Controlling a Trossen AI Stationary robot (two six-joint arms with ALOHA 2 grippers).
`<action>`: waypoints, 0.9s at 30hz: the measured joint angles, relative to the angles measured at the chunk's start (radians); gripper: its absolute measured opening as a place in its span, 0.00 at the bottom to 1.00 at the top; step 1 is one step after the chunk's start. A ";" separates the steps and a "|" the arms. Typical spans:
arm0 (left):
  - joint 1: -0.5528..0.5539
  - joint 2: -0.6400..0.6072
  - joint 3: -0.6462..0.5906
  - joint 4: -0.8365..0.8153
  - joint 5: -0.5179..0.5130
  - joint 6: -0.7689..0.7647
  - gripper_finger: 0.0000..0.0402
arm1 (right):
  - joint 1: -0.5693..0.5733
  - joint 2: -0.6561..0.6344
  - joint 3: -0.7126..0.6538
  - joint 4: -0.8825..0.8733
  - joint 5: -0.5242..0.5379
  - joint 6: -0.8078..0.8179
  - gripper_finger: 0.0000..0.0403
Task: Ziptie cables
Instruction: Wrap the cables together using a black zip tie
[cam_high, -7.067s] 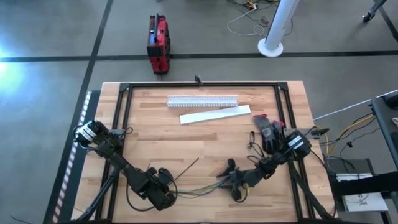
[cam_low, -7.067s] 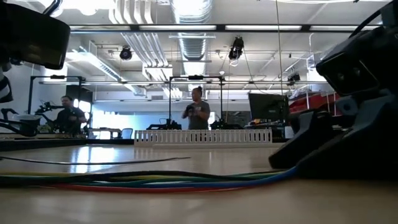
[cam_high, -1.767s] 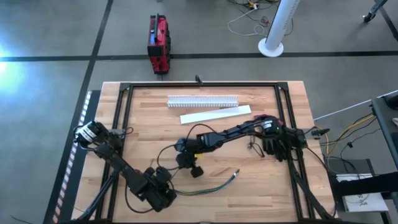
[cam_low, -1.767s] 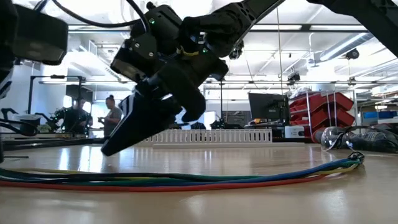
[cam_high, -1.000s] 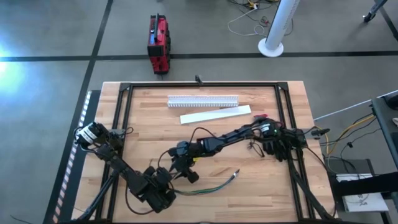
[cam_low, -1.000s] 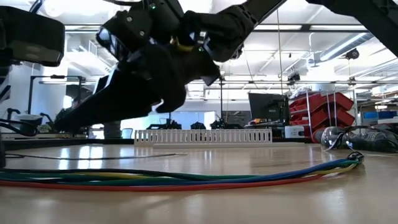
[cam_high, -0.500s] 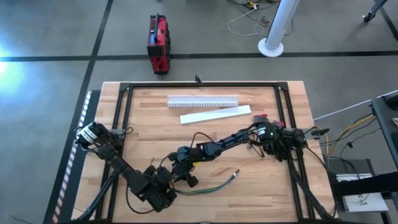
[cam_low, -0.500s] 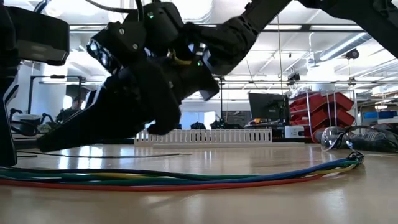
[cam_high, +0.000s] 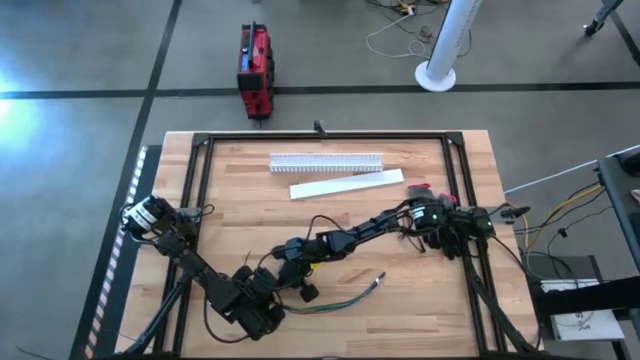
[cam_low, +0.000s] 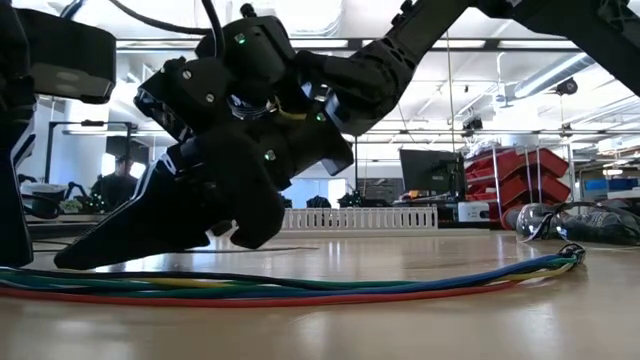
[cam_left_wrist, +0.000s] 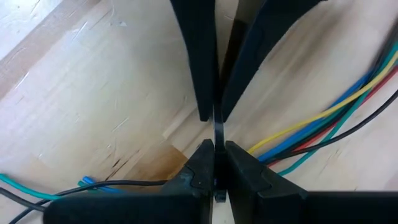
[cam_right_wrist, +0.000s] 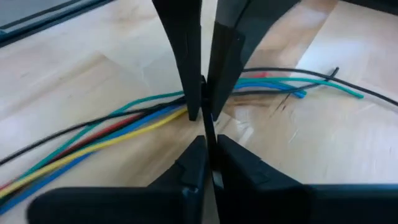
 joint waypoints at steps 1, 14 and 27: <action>0.000 0.000 0.000 0.000 0.000 0.000 0.02 | 0.000 0.000 0.000 -0.005 0.000 -0.001 0.02; -0.022 0.005 -0.002 0.019 -0.012 -0.055 0.02 | -0.039 -0.066 0.002 -0.253 -0.010 -0.099 0.00; -0.026 0.016 -0.004 0.016 -0.015 -0.064 0.02 | -0.060 -0.099 0.001 -0.349 -0.017 -0.184 0.01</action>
